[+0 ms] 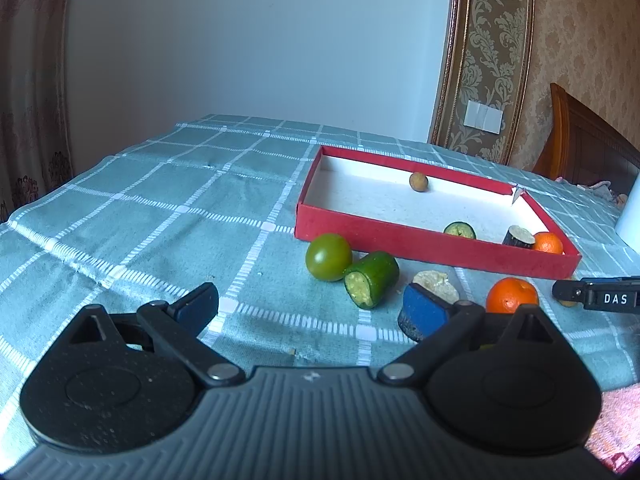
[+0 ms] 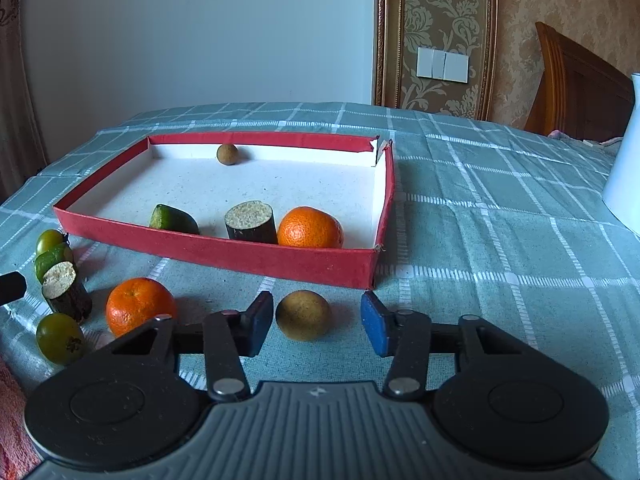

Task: Organize fruits
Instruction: 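Move the right gripper to the brown kiwi and close around it, then carry the kiwi into the red tray and open the right gripper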

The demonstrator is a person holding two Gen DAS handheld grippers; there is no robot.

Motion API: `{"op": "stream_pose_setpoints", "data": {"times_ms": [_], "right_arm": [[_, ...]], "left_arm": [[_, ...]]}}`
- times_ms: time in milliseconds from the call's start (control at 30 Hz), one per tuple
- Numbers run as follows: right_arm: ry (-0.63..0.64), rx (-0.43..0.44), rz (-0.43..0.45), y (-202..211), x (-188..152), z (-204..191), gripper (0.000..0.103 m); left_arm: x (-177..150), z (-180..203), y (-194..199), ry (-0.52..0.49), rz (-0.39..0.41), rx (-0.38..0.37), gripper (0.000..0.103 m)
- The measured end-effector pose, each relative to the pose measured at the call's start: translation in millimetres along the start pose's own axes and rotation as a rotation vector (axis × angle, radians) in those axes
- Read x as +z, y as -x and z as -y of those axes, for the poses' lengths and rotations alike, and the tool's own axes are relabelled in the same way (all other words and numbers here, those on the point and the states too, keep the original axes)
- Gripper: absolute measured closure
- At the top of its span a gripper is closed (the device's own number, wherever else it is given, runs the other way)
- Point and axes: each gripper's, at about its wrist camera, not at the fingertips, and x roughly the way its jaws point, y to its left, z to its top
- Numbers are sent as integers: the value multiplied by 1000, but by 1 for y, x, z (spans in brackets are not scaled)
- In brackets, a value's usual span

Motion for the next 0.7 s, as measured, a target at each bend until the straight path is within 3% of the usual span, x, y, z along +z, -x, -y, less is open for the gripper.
{"op": "stream_pose_setpoints", "data": {"times_ms": [200,500,700], "right_arm": [[-4,4,-7,-3,-3,2,75],[-40,43,48,14,0,5,75],[-38,52,101,17,31,6,75]], "left_arm": [[0,0,0,2,0,4,4],[0,1,0,3,-4,10,4],[0,1,-1,2,-6,14,4]]}}
